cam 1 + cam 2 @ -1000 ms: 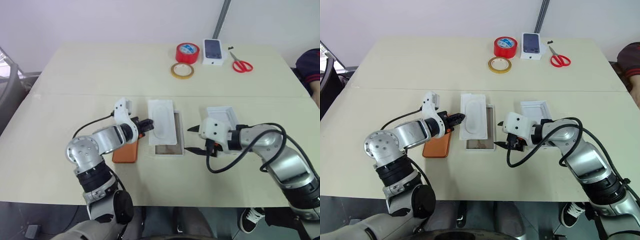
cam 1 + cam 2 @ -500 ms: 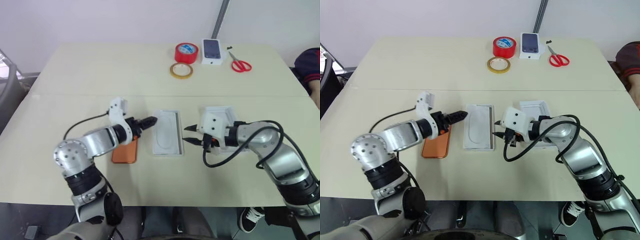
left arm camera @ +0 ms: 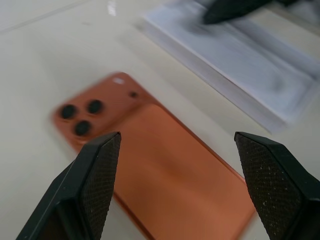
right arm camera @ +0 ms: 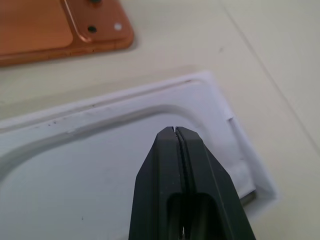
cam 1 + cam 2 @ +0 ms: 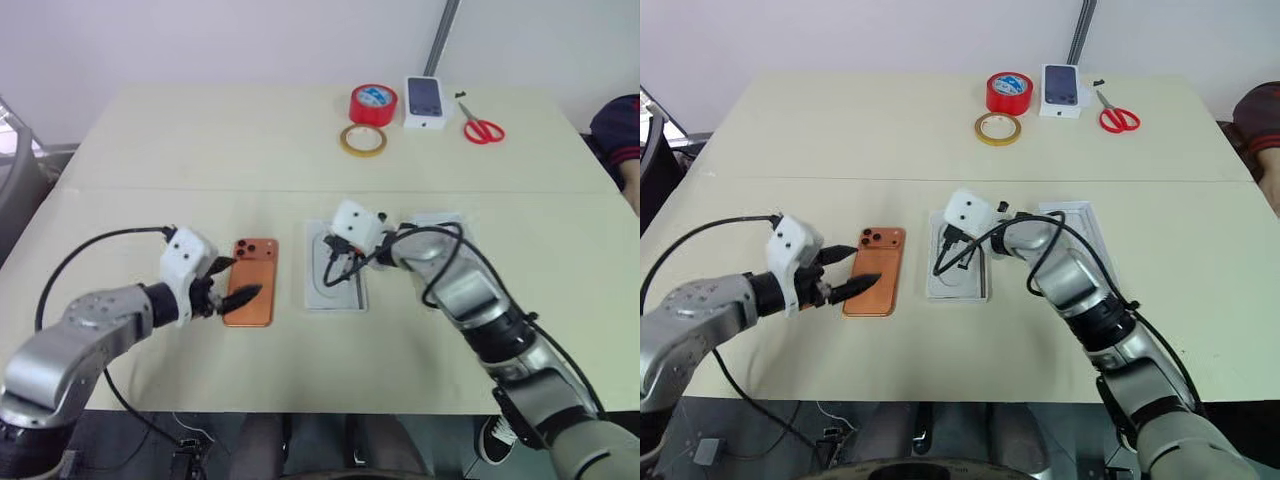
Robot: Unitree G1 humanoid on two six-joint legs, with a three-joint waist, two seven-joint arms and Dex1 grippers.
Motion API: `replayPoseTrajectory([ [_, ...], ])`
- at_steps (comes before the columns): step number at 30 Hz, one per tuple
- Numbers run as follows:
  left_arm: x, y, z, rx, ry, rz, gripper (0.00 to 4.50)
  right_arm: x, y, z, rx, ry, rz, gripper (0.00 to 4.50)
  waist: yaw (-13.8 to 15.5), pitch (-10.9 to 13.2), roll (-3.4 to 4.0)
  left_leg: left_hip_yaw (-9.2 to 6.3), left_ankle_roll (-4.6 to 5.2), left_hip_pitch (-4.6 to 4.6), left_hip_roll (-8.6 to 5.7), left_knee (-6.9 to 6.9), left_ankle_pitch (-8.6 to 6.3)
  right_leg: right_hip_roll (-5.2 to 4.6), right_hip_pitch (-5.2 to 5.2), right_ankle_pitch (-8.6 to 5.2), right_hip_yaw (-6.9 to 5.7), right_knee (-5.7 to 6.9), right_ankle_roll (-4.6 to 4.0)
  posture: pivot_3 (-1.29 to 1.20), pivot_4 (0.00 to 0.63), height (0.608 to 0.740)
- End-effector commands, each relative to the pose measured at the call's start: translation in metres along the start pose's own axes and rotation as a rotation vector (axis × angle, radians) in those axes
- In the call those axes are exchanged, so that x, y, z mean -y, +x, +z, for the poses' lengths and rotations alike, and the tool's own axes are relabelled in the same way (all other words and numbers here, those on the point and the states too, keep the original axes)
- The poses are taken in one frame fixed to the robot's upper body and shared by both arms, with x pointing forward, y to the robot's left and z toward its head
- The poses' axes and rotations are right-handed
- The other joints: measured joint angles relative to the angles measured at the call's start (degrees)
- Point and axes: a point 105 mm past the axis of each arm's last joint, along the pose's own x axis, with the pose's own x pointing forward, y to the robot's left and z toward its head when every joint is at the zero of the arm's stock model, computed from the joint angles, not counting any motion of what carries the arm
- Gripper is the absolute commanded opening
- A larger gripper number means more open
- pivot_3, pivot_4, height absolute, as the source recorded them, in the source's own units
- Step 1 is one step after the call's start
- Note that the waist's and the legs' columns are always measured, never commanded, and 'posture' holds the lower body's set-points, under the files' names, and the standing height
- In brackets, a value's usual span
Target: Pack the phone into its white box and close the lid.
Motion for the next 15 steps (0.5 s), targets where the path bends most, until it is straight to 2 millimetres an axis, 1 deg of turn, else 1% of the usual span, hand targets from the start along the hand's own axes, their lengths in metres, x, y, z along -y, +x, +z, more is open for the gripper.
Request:
replayPoseTrajectory([
  [1,0.014,-0.007,0.010,0.062,0.103,-0.072,3.80,0.006,0.003,0.004,-0.020,-0.035,-0.038,0.04,0.02,0.00,0.00,-0.01,0.02,0.00,0.01,-0.04,-0.01,-0.01,-0.02,-0.01,-0.01,0.00,-0.02,0.00,0.150,0.736],
  [4,0.017,-0.008,0.007,0.070,0.106,-0.083,3.80,0.009,0.006,-0.002,-0.059,-0.048,-0.061,0.04,-0.23,0.00,0.01,-0.02,0.27,0.00,0.03,-0.11,-0.15,-0.01,-0.10,-0.02,0.00,0.04,-0.05,0.00,0.150,0.736],
  [8,0.019,-0.008,0.003,0.065,0.110,-0.086,3.80,0.012,0.001,-0.010,-0.110,-0.089,-0.070,0.04,-0.35,-0.01,0.02,-0.02,0.33,0.00,0.04,-0.11,-0.17,0.01,-0.11,-0.02,-0.01,0.09,-0.05,0.00,0.150,0.736],
  [11,0.019,-0.009,0.002,0.065,0.110,-0.083,3.80,0.014,-0.005,-0.011,-0.125,-0.115,-0.071,0.04,-0.25,-0.01,0.02,-0.02,0.35,0.00,0.03,-0.10,-0.18,0.02,-0.10,-0.02,-0.02,0.09,-0.05,0.00,0.150,0.736],
  [15,0.016,-0.008,0.003,0.073,0.099,-0.076,3.80,0.014,-0.011,-0.006,-0.116,-0.140,-0.066,0.04,-0.31,-0.01,0.02,-0.02,0.36,0.00,0.03,-0.09,-0.18,0.03,-0.09,-0.02,-0.02,0.10,-0.04,0.00,0.150,0.736],
])
